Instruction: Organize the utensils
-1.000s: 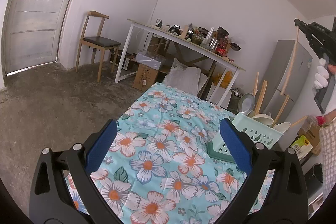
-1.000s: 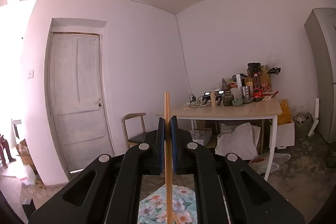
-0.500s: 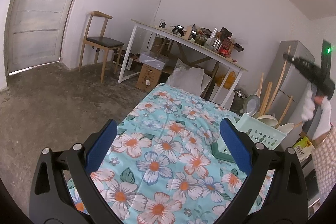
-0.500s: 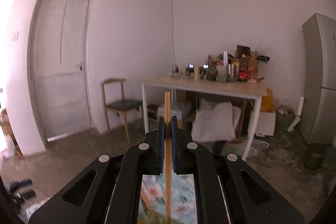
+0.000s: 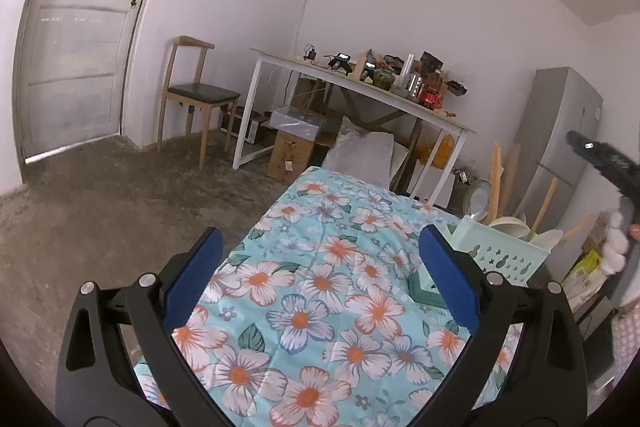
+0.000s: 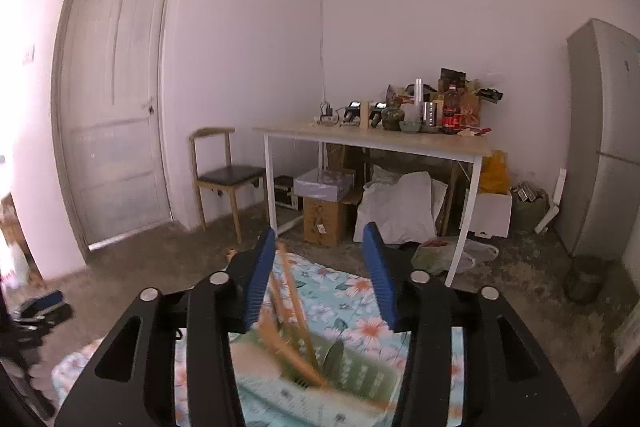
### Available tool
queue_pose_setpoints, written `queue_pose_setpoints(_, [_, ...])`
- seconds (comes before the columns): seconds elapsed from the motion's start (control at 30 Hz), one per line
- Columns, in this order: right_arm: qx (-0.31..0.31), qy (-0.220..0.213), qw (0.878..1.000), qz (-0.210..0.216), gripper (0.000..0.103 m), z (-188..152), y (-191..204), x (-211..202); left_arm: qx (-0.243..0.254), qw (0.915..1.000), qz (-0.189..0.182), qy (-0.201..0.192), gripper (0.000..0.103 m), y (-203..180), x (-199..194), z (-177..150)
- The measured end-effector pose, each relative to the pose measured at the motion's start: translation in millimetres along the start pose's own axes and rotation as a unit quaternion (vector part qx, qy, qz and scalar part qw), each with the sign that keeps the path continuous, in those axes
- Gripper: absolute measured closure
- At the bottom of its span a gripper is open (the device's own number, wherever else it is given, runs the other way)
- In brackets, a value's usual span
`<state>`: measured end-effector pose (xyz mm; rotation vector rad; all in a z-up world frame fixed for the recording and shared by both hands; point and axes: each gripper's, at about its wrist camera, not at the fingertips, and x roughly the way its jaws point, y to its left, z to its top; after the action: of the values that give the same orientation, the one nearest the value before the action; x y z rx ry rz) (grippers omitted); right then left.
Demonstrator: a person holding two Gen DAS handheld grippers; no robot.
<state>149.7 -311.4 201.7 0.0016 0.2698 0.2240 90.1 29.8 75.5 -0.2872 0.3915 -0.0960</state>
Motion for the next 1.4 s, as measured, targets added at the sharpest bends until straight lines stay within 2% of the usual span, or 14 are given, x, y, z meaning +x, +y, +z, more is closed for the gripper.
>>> queue_pose_setpoints(0.2, [0.042,-0.021,0.999,0.003,0.029,-24,10,-65,0.026,0.9997,-0.001,0.000,0.008,-18,-11,1])
queue_pose_setpoints(0.23, [0.050,-0.020,0.999,0.001,0.023,-34,14,-76,0.037,0.9993,0.001,-0.003,0.008,-24,-13,1])
queue_pose_setpoints(0.37, [0.066,0.008,0.998,-0.018,0.007,-65,28,-92,0.080,0.9967,0.013,0.008,0.008,-47,-17,-2])
queue_pose_setpoints(0.53, [0.094,0.060,0.991,-0.072,0.007,-105,46,-92,0.113,0.9927,0.028,0.032,0.008,-72,-17,-11])
queue_pose_setpoints(0.67, [0.106,0.129,0.976,-0.137,0.006,-128,58,-79,0.124,0.9891,0.046,0.064,0.008,-87,-9,-22])
queue_pose_setpoints(0.8, [0.117,0.145,0.969,-0.164,0.006,-138,60,-76,0.143,0.9852,0.052,0.078,0.008,-97,-6,-29])
queue_pose_setpoints(0.93, [0.117,0.154,0.954,-0.228,0.006,-139,61,-75,0.158,0.9806,0.048,0.106,0.008,-107,1,-35])
queue_pose_setpoints(1.07, [0.137,0.154,0.946,-0.251,0.006,-139,55,-81,0.156,0.9809,0.048,0.106,0.008,-114,-3,-38])
queue_pose_setpoints(1.27, [0.120,0.164,0.937,-0.284,0.006,-143,54,-87,0.146,0.9816,0.057,0.109,0.008,-114,-7,-38])
queue_pose_setpoints(1.4, [0.109,0.163,0.936,-0.292,0.006,-143,56,-91,0.140,0.9822,0.068,0.105,0.008,-111,-8,-34])
